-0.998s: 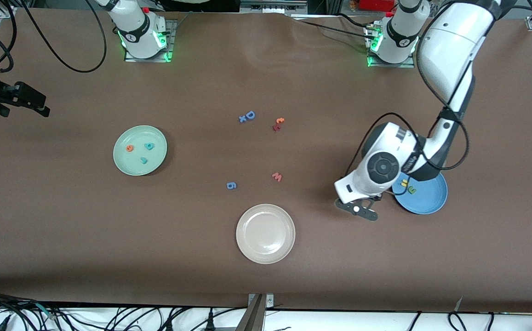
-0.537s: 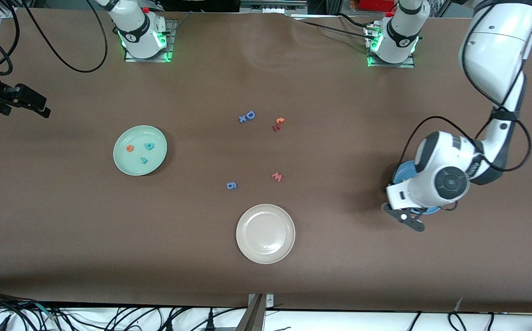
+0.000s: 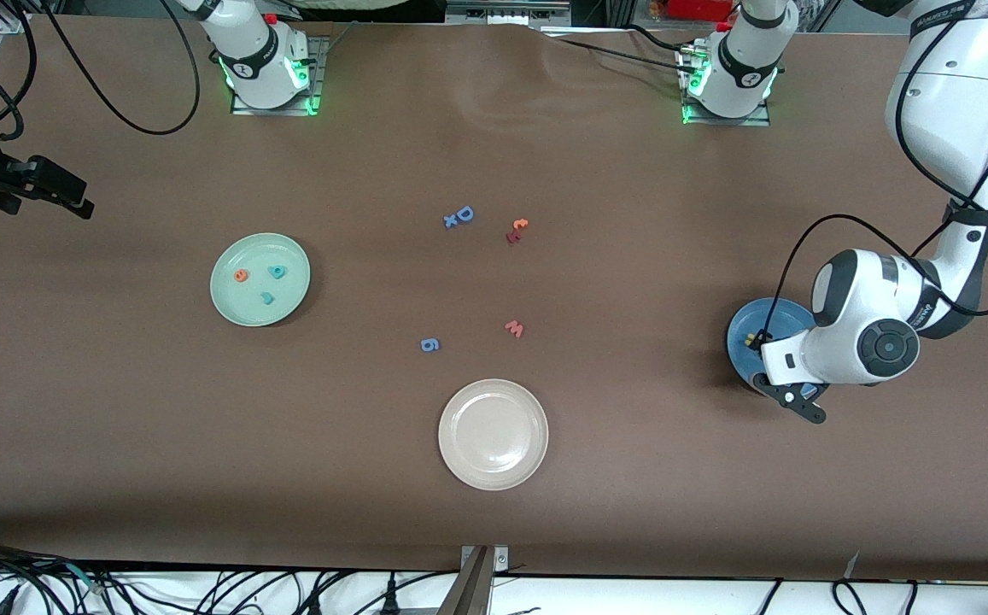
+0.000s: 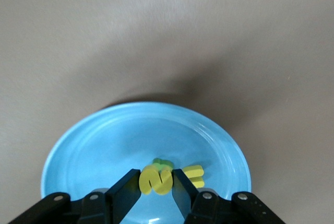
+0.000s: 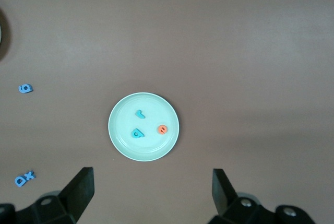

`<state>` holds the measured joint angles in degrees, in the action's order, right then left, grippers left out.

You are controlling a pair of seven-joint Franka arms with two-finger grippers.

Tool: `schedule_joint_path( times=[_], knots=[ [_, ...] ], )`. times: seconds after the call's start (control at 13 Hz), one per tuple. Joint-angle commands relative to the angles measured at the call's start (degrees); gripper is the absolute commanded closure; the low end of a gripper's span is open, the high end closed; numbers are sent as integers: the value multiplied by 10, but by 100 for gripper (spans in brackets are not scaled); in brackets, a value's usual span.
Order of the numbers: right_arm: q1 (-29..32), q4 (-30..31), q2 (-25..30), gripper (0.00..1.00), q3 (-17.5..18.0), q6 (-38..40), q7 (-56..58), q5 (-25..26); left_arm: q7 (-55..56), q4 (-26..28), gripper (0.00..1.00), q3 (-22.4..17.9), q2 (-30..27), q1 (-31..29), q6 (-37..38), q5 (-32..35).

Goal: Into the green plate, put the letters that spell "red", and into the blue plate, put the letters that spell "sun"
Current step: 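Place the yellow 2 on the blue plate with the left gripper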

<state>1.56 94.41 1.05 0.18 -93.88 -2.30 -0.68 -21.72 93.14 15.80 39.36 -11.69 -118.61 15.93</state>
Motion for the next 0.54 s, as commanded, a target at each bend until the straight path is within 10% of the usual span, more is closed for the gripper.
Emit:
schedule_joint_path(
  times=[0.0,0.31,0.46],
  knots=[
    [5,-5,-2,0,5,7,-10,2,-30,7,86,7,-3,-20,2,14],
    [4,-5,-2,0,5,7,0,2,-68,5,85,7,4,-42,-4,17],
    [5,-5,-2,0,5,7,0,2,-68,5,62,7,6,-42,-5,17]
  ],
)
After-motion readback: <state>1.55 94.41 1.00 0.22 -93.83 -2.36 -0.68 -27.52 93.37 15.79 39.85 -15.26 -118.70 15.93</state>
